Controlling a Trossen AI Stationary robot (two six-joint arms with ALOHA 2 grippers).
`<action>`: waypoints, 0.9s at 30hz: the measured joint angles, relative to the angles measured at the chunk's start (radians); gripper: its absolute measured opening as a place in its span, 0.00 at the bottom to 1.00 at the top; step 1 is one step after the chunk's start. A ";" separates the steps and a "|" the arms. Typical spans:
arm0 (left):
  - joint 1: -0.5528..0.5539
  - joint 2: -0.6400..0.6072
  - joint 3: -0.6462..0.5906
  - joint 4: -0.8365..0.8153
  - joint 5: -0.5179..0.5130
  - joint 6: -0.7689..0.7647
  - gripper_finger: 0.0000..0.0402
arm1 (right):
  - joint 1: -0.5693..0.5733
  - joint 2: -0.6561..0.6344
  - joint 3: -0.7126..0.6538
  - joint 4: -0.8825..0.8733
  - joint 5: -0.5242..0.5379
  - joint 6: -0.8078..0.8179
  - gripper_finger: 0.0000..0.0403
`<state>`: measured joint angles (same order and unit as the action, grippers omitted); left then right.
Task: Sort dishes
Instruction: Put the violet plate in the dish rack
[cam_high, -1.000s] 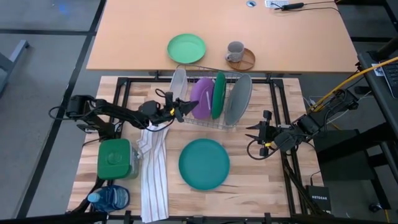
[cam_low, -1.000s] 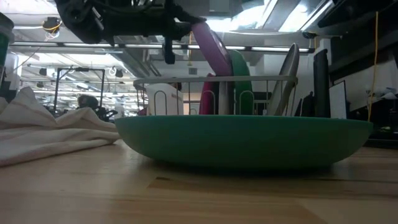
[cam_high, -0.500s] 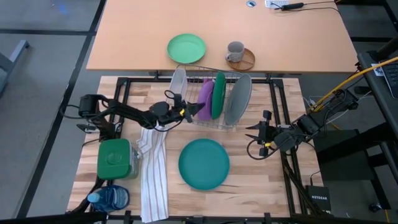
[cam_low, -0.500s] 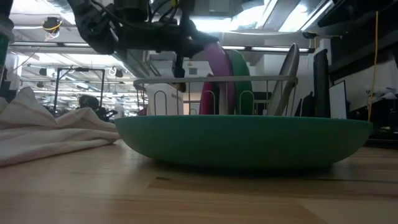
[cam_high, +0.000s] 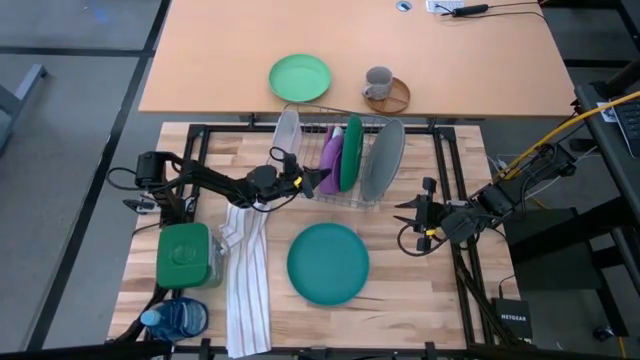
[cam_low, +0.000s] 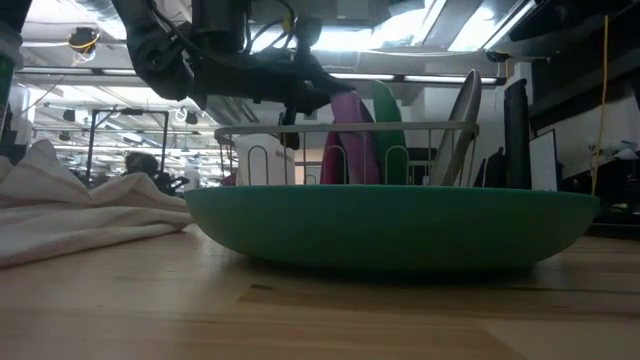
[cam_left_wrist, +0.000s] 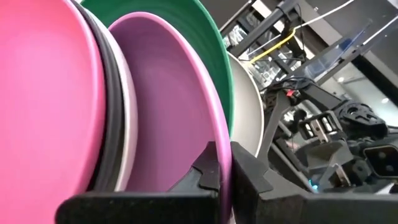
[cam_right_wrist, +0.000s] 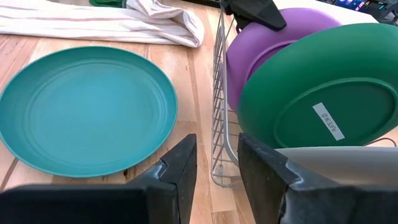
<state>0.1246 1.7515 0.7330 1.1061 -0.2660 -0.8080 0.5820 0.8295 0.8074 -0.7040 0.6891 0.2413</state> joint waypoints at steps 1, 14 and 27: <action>0.000 0.000 0.000 0.000 0.000 0.006 0.01 | 0.000 0.000 0.000 0.000 0.000 0.000 0.30; 0.003 0.000 0.001 -0.020 -0.007 0.052 0.01 | 0.000 0.001 0.000 0.000 0.000 0.000 0.30; 0.022 -0.001 0.149 -0.266 -0.035 0.105 0.01 | 0.000 0.047 0.001 0.000 0.000 -0.003 0.30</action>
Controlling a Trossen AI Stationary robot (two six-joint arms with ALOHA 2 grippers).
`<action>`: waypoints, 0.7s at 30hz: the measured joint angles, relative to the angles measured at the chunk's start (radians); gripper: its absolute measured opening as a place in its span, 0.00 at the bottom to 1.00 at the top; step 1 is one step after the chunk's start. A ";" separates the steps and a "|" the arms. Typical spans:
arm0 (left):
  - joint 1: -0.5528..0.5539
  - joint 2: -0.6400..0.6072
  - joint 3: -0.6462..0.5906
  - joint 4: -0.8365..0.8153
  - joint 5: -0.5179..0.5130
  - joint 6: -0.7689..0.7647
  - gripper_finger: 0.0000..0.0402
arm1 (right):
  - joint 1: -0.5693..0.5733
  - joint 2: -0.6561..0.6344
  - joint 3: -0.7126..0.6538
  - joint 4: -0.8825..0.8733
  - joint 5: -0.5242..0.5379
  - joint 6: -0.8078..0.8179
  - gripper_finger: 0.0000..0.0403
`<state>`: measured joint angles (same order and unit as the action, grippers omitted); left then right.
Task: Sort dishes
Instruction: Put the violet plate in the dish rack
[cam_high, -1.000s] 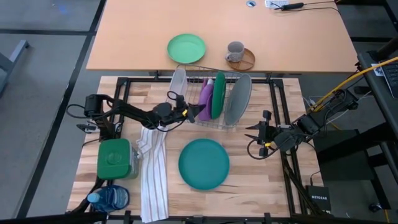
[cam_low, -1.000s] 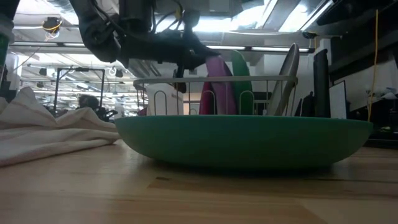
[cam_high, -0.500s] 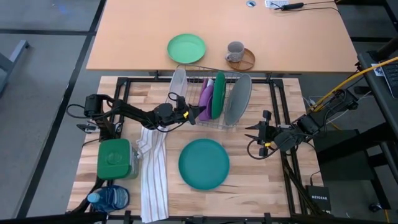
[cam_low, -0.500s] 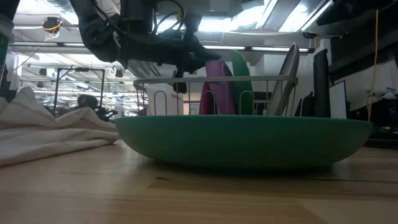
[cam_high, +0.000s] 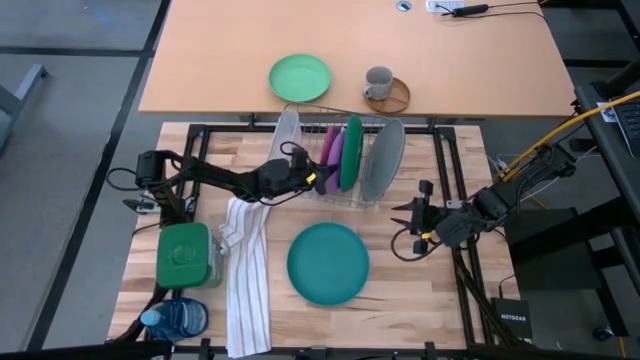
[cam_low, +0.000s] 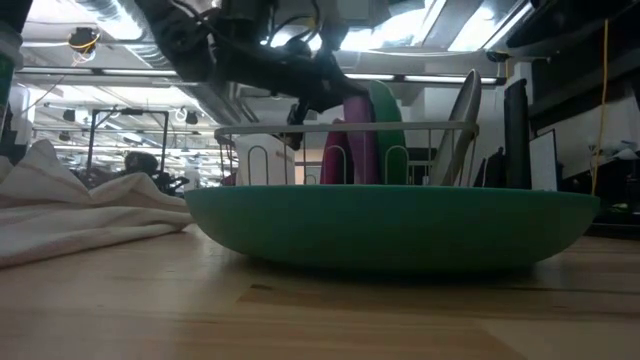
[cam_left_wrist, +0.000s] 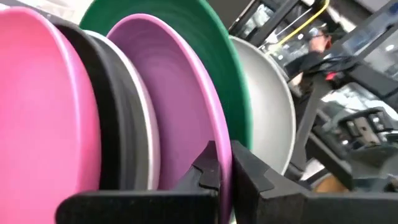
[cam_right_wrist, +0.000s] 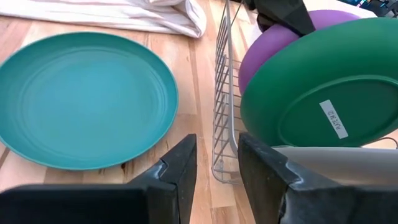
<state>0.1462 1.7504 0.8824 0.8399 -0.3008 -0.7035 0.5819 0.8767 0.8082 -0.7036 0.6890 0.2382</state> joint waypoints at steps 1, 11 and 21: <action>0.003 0.000 0.011 -0.021 0.001 -0.002 0.01 | 0.000 0.006 0.000 0.000 0.000 0.000 0.30; 0.018 0.000 0.025 -0.080 -0.013 -0.005 0.01 | 0.000 0.066 0.000 0.000 0.000 -0.001 0.30; 0.024 0.000 0.025 -0.108 -0.083 -0.002 0.10 | 0.000 0.102 0.000 0.000 0.000 -0.001 0.30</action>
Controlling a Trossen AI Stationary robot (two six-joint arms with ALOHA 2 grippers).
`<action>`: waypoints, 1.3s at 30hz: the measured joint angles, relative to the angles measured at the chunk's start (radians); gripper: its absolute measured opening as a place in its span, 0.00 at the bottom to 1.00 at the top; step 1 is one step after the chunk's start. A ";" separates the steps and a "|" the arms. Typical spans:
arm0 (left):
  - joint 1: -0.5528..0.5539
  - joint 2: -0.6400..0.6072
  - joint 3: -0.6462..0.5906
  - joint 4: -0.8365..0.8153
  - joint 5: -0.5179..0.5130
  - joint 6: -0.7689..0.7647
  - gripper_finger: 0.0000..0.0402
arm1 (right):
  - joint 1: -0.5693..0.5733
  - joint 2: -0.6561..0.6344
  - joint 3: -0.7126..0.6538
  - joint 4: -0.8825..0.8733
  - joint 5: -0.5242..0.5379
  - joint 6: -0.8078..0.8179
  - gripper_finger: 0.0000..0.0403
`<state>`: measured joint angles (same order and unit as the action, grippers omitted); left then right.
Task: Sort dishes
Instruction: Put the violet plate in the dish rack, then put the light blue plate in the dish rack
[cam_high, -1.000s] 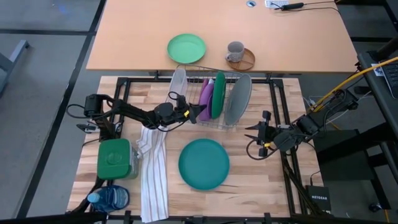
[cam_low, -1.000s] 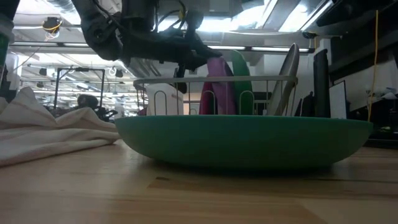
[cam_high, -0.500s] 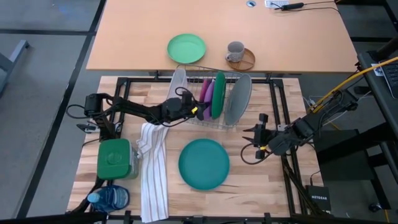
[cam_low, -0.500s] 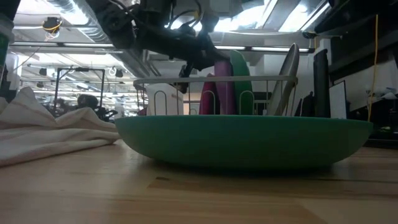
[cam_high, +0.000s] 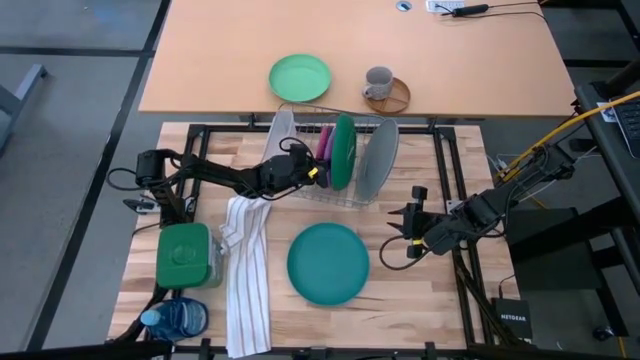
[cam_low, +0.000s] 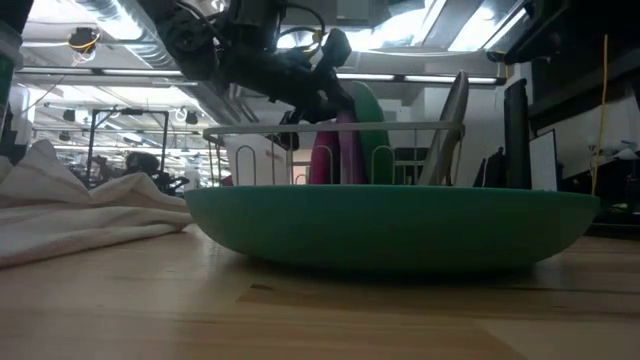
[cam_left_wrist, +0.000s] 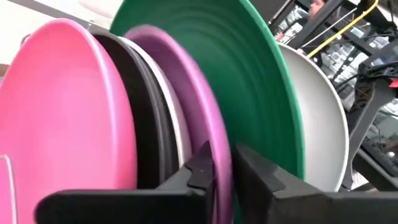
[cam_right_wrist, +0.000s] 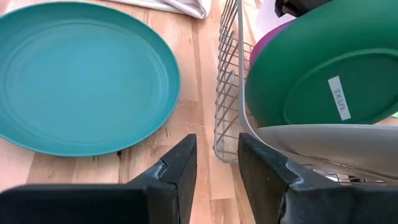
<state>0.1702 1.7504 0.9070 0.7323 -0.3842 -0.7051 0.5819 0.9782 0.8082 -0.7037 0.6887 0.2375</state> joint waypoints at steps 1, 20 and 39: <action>0.000 0.000 0.000 0.000 0.000 0.000 0.12 | 0.000 0.001 0.000 0.000 0.000 0.000 0.30; -0.021 -0.009 0.000 -0.001 0.014 0.171 0.27 | 0.000 0.002 0.000 -0.001 -0.027 0.000 0.30; -0.055 -0.253 -0.001 -0.360 0.090 0.451 0.27 | 0.000 0.002 0.000 -0.001 -0.116 0.019 0.30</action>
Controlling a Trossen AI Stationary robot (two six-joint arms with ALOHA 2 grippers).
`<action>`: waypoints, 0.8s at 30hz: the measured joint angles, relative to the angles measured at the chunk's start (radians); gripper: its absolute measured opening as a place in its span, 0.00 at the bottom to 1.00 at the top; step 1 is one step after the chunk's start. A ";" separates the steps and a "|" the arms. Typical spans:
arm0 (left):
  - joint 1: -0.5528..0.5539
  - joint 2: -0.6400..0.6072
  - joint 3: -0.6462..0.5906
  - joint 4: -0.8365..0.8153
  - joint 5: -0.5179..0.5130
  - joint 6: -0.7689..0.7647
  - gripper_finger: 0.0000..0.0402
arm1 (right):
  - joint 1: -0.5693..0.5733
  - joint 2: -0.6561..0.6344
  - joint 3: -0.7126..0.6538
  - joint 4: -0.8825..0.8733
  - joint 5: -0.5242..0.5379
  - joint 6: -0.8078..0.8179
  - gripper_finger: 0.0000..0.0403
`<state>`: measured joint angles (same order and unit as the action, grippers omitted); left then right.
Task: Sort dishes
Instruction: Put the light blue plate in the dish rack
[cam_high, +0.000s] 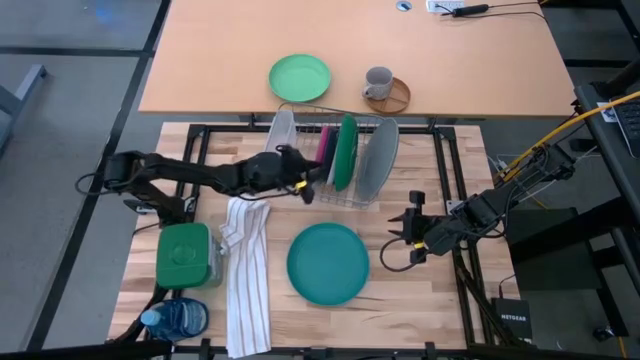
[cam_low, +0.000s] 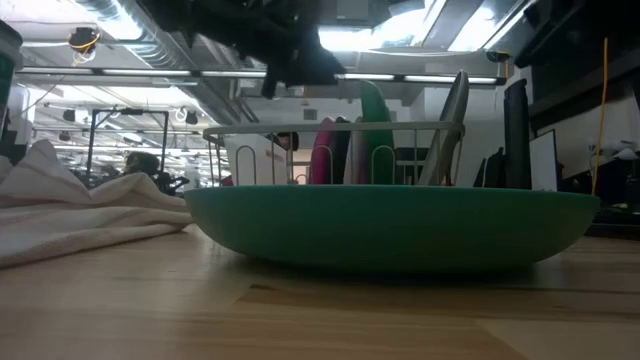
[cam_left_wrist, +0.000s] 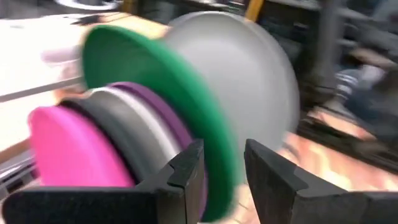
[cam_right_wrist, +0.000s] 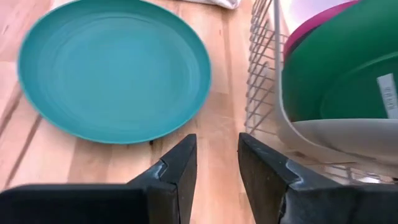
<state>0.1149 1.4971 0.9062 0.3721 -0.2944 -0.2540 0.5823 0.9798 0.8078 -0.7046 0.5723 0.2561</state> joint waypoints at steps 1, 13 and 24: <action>-0.011 -0.016 0.000 -0.016 0.027 0.019 0.27 | 0.000 0.000 0.000 0.001 -0.007 0.007 0.30; -0.300 -0.069 0.000 -0.287 0.273 0.292 0.27 | 0.000 0.002 0.000 0.018 -0.068 0.037 0.30; -0.543 0.005 0.000 -0.390 0.254 0.421 0.27 | 0.000 0.103 0.000 0.079 -0.140 0.175 0.30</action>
<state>-0.4283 1.5025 0.9062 -0.0177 -0.0406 0.1672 0.5823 1.0827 0.8074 -0.6254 0.4324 0.4308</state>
